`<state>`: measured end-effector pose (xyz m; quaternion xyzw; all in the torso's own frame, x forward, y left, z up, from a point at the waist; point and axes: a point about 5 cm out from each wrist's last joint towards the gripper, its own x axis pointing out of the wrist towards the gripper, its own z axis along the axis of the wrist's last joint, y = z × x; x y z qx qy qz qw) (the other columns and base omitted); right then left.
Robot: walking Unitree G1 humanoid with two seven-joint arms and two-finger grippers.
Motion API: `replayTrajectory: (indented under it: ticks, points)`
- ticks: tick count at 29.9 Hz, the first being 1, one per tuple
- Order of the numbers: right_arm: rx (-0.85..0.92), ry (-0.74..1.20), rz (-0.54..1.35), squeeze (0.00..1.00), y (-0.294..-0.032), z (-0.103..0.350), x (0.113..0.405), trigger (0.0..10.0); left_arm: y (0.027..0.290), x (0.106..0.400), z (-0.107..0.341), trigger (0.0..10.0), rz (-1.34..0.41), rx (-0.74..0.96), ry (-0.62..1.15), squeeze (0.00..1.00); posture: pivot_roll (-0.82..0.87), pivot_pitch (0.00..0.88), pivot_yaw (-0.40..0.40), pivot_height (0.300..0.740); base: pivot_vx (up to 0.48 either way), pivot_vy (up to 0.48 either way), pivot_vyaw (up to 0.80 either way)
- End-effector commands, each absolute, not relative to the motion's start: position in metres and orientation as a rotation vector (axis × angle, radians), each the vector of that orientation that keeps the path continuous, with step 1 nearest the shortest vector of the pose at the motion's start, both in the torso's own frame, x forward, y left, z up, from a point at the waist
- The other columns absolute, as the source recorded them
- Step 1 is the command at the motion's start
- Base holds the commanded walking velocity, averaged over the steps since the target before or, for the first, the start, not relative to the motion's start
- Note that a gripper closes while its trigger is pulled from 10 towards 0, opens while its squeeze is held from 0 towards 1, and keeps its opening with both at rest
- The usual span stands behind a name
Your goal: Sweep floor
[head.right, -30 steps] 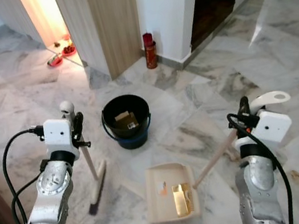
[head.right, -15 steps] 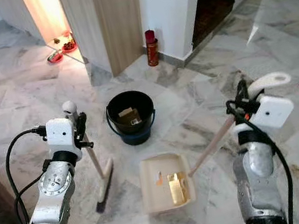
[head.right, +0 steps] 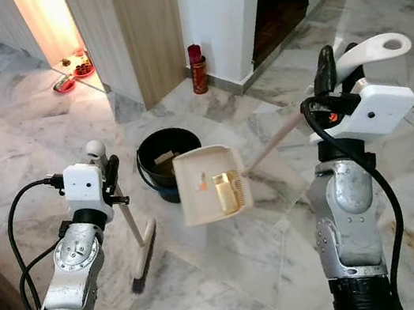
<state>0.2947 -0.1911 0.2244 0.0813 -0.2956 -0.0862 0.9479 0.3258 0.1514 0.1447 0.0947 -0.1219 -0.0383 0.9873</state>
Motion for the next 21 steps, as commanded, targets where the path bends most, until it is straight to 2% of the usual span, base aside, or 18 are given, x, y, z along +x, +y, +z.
replayTrajectory:
  ticks: [1, 6, 7, 13, 21]
  points:
    - [0.201, -0.650, -0.158, 0.00, -0.1849, 0.2369, 0.2918, 10.0, 0.1481, 0.3259, 0.1564, 10.0, -0.082, 0.216, -0.312, 0.00, 0.13, 0.062, -0.041, 0.740, 0.000, 0.000, 0.00]
    - [0.220, -0.628, -0.154, 0.00, -0.1813, 0.2351, 0.2914, 10.0, 0.1501, 0.3262, 0.1559, 10.0, -0.070, 0.222, -0.306, 0.00, 0.13, 0.060, -0.040, 0.740, 0.000, 0.000, 0.00]
    - [0.290, -0.613, -0.164, 0.00, -0.1803, 0.2333, 0.2911, 10.0, 0.1520, 0.3269, 0.1548, 10.0, -0.061, 0.228, -0.299, 0.00, 0.13, 0.055, -0.038, 0.740, 0.000, 0.000, 0.00]
    - [0.302, -0.610, -0.170, 0.00, -0.1804, 0.2331, 0.2908, 10.0, 0.1522, 0.3265, 0.1547, 10.0, -0.058, 0.230, -0.299, 0.00, 0.13, 0.051, -0.036, 0.740, 0.000, 0.000, 0.00]
    - [0.290, -0.603, -0.167, 0.00, -0.1807, 0.2322, 0.2909, 10.0, 0.1545, 0.3270, 0.1520, 10.0, -0.039, 0.239, -0.282, 0.00, 0.13, 0.041, -0.038, 0.740, 0.291, 0.000, 0.00]
